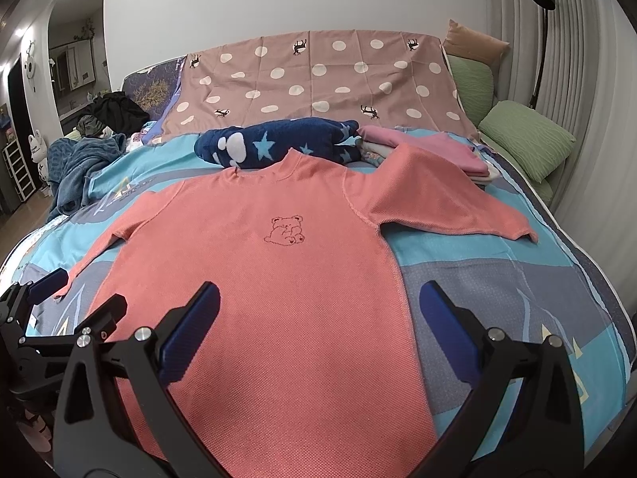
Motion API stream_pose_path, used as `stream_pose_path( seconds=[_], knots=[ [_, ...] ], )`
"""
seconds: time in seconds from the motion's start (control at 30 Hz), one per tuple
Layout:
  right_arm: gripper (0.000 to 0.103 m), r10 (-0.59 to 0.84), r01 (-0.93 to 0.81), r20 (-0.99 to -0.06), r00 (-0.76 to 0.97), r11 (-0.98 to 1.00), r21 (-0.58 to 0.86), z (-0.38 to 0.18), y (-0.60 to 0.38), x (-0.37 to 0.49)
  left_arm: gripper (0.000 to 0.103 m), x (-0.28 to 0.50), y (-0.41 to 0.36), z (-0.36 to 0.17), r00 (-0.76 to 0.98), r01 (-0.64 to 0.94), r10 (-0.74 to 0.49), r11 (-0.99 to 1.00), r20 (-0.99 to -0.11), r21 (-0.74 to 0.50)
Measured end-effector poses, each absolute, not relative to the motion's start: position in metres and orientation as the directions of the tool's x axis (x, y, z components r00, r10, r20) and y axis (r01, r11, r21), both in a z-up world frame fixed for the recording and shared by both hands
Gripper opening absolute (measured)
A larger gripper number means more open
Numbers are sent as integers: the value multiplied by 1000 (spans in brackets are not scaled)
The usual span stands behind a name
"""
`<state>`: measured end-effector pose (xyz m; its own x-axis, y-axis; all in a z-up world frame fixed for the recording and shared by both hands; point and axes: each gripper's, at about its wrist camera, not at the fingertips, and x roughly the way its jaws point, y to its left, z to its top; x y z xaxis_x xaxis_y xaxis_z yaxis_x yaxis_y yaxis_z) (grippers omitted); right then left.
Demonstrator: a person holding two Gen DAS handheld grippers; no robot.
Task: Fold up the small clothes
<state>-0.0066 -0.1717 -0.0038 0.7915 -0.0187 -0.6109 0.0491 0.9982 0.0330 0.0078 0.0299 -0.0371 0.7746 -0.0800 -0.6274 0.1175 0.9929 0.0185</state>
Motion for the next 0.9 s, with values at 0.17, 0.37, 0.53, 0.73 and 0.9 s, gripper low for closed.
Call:
stream_pose_path(
  seconds=[0.17, 0.37, 0.53, 0.73, 0.9],
  knots=[
    [101, -23, 48, -623, 782, 999, 23, -5, -169, 2, 102, 10, 35, -40, 769, 115, -86, 993, -634, 4],
    [101, -25, 43, -635, 772, 999, 14, -9, -166, 14, 102, 13, 46, -44, 765, 105, -91, 994, -638, -15],
    [101, -28, 37, -642, 766, 999, -1, -11, -166, 28, 83, 27, 81, -51, 726, 97, -186, 981, -661, -170],
    [101, -54, 56, -660, 749, 998, -17, -13, -169, 44, 62, 49, 188, -84, 691, -92, -310, 858, -653, -505],
    [101, -61, 54, -684, 727, 998, -32, -21, -167, 57, 58, 58, 296, -128, 667, -394, -197, 725, -719, -565]
  ],
)
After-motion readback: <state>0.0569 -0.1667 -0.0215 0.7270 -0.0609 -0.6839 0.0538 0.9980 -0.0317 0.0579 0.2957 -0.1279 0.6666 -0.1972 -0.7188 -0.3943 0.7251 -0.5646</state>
